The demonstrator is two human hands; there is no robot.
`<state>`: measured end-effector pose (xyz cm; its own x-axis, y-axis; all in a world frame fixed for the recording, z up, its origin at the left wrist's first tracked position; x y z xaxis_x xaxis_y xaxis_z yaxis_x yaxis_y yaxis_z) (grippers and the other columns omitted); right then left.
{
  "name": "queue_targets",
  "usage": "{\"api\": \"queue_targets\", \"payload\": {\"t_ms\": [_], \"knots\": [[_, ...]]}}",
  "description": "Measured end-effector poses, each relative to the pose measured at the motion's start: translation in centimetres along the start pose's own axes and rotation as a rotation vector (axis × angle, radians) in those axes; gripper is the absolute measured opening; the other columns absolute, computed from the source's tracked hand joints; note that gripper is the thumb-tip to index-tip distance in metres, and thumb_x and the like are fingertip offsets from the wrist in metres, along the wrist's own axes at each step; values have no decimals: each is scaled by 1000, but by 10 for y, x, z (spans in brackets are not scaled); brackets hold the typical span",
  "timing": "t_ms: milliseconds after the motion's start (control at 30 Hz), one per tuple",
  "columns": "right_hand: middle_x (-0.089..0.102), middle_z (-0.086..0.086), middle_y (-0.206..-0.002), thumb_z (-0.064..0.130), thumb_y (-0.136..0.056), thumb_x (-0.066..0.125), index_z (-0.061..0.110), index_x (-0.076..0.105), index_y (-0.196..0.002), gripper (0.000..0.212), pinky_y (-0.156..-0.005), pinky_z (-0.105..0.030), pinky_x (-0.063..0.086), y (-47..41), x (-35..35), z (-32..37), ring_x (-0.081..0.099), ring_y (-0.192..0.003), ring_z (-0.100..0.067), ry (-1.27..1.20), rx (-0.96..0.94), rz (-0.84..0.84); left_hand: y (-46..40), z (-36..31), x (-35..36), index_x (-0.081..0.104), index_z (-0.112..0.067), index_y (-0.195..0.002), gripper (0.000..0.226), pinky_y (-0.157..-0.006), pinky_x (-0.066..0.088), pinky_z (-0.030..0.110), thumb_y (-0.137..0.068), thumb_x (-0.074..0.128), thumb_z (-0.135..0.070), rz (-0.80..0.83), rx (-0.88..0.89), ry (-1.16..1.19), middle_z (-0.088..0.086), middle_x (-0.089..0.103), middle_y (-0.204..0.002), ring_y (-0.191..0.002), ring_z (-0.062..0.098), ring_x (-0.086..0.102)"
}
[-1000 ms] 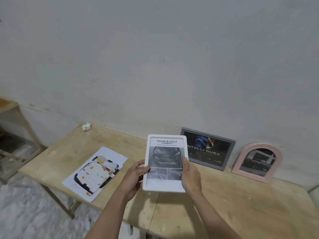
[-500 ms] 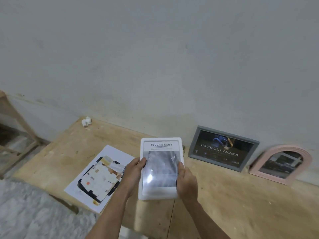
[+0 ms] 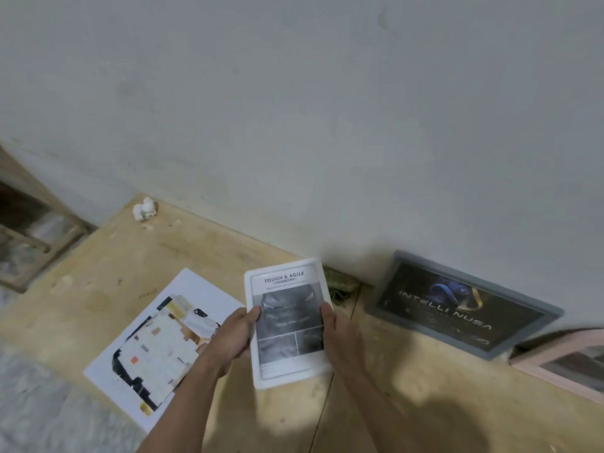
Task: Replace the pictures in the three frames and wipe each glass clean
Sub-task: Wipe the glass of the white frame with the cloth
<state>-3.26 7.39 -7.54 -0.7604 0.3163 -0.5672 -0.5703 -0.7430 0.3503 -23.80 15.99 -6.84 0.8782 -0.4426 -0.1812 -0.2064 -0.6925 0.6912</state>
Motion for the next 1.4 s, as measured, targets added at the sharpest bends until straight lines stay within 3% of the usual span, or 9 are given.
{"api": "queue_targets", "payload": {"t_ms": [233, 367, 500, 667, 733, 900, 1033, 1267, 1400], "knots": [[66, -6, -92, 50, -98, 36, 16, 62, -91, 43, -76, -31, 41, -72, 20, 15, 60, -88, -24, -132, 1, 148, -15, -16, -5, 60, -2, -110, 28, -87, 57, 53, -101, 56, -29, -221, 63, 287, 14, 76, -100, -92, 35, 74], [50, -11, -131, 40, -89, 53, 14, 46, -133, 51, -97, -41, 41, -133, 13, 23, 47, -119, -33, 623, -273, 75, -20, -21, -14, 56, -3, -103, 27, -77, 56, 42, -99, 59, -30, -216, 77, 325, 13, 77, -97, -84, 29, 75], [54, -6, -128, 23, -76, 70, 18, 51, -131, 59, -93, -42, 48, -144, 28, -7, 52, -114, -30, 842, -296, 192, -22, -22, -18, 54, -10, -98, 22, -80, 60, 47, -98, 60, -32, -199, 89, 412, 17, 74, -99, -90, 33, 74], [64, -16, -108, 6, -96, 45, 4, 65, -109, 24, -76, -9, 42, -141, 7, -3, 57, -109, -34, 145, -36, 134, -17, -19, -24, 54, -3, -108, 26, -80, 61, 48, -102, 53, -28, -176, 89, 454, 14, 76, -103, -91, 31, 75], [66, -8, -102, 13, -95, 49, 10, 66, -108, 22, -71, -14, 41, -131, -18, 18, 61, -100, -24, -132, 14, 35, -13, -15, -27, 53, 1, -114, 32, -91, 55, 59, -102, 54, -29, -165, 95, 446, 18, 74, -109, -98, 36, 73], [66, -10, -120, 8, -80, 39, 9, 67, -116, 46, -93, -32, 48, -66, -52, 140, 60, -109, -27, 190, -803, -243, 14, -23, -27, 59, -3, -115, 28, -74, 62, 39, -102, 53, -27, -117, 187, 408, 18, 74, -109, -89, 28, 75], [69, -11, -116, 7, -77, 41, 8, 72, -108, 44, -85, -43, 55, -8, -24, 172, 65, -102, -32, 445, -1102, -220, 43, -32, -35, 65, -9, -108, 25, -99, 49, 53, -99, 57, -31, -146, 280, 462, 16, 71, -116, -116, 41, 62], [67, -7, -121, -6, -62, 42, 9, 70, -114, 60, -103, -43, 46, 106, -9, 98, 57, -119, -28, 453, -1026, -99, 93, -19, -63, 66, -9, -96, 21, -82, 60, 52, -101, 56, -27, -186, 327, 578, 18, 74, -97, -88, 36, 73], [70, 3, -114, -5, -75, 55, 18, 69, -115, 48, -91, -38, 52, 149, -10, 65, 61, -105, -21, 422, -916, 130, 113, -8, -69, 64, -3, -106, 26, -82, 58, 54, -101, 54, -27, -167, 333, 502, 18, 76, -99, -93, 38, 73]]}}
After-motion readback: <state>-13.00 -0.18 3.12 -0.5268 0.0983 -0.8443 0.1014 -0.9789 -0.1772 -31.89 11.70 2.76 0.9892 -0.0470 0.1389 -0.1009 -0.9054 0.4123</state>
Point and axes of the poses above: each hand's wrist, its own y-axis away from the middle knuckle, its own x-axis out of the palm, z = x × y, the point moved 6 cm from there along -y, towards the middle knuckle
